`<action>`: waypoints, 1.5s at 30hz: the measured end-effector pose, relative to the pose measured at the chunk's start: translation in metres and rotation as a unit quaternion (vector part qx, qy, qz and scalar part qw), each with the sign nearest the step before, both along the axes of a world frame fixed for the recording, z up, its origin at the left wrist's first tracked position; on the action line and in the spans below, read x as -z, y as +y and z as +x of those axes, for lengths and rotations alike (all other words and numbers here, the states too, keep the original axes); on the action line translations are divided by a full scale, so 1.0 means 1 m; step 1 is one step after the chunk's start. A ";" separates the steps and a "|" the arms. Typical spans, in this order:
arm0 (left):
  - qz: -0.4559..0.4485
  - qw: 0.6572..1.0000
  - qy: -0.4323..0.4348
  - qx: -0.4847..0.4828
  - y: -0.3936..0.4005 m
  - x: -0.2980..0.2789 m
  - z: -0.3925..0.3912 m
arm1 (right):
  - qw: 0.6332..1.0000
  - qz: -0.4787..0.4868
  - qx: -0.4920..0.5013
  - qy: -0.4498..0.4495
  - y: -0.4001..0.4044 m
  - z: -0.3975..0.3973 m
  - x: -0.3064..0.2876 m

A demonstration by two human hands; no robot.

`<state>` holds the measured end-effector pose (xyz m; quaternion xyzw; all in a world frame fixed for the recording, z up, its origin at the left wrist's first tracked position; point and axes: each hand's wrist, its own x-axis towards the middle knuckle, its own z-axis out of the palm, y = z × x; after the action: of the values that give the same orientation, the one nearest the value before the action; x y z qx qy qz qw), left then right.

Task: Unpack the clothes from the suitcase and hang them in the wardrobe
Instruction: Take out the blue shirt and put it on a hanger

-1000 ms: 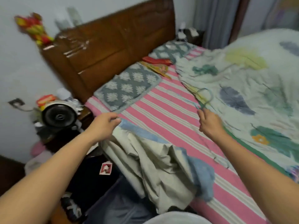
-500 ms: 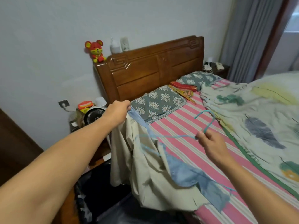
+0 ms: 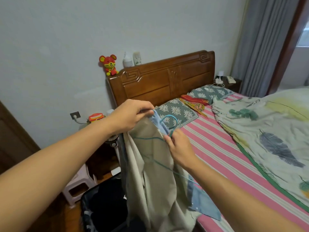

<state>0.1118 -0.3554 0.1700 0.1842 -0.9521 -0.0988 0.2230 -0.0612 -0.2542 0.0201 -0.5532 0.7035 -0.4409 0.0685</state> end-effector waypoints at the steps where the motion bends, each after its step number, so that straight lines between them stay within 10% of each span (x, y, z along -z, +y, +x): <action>1: -0.016 1.000 0.007 0.000 0.000 -0.002 0.007 | 0.999 -0.018 -0.027 -0.024 -0.005 0.002 0.003; 7: -0.017 0.994 0.096 0.048 0.029 -0.025 0.028 | 0.970 -0.001 -0.136 -0.202 0.001 0.031 0.008; 14: 0.078 0.988 0.130 -0.023 0.034 -0.037 0.072 | 0.980 -0.012 0.015 -0.200 -0.009 0.005 0.015; 22: 0.063 0.987 0.054 -0.140 -0.007 -0.029 0.087 | 0.979 0.039 -0.128 0.157 -0.019 0.020 -0.040; 27: 0.084 0.991 0.042 -0.090 -0.003 -0.030 0.089 | 0.995 0.026 -0.072 -0.061 -0.031 0.047 0.001; 34: 0.162 0.986 0.030 -0.031 0.025 -0.013 0.094 | 0.919 0.032 -0.241 -0.311 -0.028 0.103 0.029; 41: 0.208 0.977 -0.025 -0.034 0.032 -0.018 0.128 | 0.923 0.074 -0.207 -0.316 -0.058 0.113 0.055; 45: 0.119 0.984 -0.005 -0.134 0.027 -0.013 0.156 | 0.981 -0.010 -0.088 -0.173 -0.062 0.099 0.036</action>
<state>0.2682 -0.3288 0.1835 0.3359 -0.9013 -0.1797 0.2064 0.0377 -0.3164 -0.0163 -0.5287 0.6256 -0.5290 0.2221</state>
